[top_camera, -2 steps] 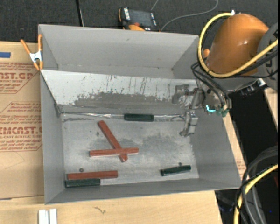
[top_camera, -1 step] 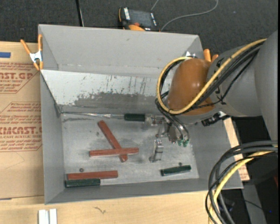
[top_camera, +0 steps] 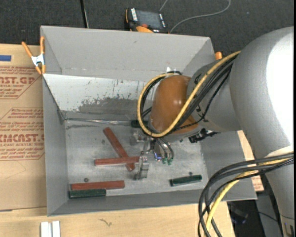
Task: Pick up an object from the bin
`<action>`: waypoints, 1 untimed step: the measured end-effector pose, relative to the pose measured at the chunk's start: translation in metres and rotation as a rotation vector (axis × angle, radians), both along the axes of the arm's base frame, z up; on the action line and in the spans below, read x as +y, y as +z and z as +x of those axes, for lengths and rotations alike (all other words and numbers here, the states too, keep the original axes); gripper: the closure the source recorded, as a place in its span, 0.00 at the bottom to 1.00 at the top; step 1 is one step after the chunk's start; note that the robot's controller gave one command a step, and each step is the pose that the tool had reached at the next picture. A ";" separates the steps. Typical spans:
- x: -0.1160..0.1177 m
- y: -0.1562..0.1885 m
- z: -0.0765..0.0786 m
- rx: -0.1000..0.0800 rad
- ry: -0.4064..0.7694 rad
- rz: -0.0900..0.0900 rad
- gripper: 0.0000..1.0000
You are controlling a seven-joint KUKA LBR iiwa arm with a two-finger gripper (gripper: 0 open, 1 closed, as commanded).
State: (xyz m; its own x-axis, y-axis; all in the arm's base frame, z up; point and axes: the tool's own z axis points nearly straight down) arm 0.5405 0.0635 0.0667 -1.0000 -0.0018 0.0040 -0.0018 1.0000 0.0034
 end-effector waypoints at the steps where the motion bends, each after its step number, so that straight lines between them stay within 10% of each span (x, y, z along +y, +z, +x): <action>1: -0.004 0.003 0.002 -0.004 -0.004 -0.003 1.00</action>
Offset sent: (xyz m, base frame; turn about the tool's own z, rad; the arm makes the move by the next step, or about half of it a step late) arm 0.0000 0.0000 0.0000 0.0000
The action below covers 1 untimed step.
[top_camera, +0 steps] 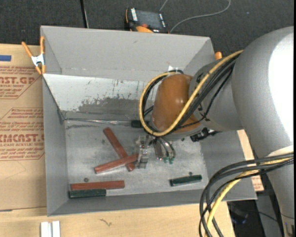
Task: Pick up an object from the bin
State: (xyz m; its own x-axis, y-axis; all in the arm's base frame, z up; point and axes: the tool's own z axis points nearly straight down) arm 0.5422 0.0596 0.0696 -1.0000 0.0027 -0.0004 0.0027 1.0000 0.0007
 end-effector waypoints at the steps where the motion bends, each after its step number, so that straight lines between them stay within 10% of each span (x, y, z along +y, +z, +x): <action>1: 0.000 0.000 0.000 0.000 0.000 0.000 0.00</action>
Offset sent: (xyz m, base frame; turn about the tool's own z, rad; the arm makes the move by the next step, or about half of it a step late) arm 0.0000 0.0000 0.0000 0.0000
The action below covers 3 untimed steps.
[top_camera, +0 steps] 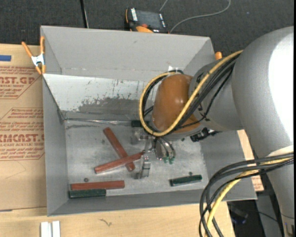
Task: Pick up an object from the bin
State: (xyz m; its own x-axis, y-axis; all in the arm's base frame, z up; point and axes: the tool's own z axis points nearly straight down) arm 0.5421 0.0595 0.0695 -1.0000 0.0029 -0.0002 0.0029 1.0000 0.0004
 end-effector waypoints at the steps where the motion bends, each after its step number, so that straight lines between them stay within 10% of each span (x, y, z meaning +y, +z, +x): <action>1: 0.000 0.000 0.000 0.000 0.000 0.000 1.00; 2: 0.000 0.000 0.000 0.000 0.000 0.000 0.00; 3: 0.001 0.000 -0.008 0.001 -0.011 0.000 0.00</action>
Offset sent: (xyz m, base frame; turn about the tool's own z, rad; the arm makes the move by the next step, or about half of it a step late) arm 0.0000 0.0000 0.0000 0.0000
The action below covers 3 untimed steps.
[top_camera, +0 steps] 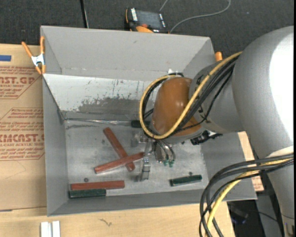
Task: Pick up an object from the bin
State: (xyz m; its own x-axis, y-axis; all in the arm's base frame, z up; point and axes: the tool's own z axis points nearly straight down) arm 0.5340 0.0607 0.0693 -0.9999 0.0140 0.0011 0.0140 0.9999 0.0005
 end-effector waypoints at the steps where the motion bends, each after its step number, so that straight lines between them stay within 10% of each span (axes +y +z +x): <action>1: 0.000 0.000 0.000 -0.001 0.000 0.000 1.00; 2: 0.002 0.044 0.008 -0.005 0.223 0.000 1.00; 3: 0.062 -0.001 -0.044 0.002 0.581 0.003 1.00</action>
Offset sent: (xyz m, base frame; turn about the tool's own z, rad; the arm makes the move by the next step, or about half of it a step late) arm 0.0000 0.0000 0.0000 0.0000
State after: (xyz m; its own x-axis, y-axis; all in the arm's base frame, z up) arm 0.4903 0.1224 0.0684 -0.8435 -0.5370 0.0023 -0.5370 0.8436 0.0039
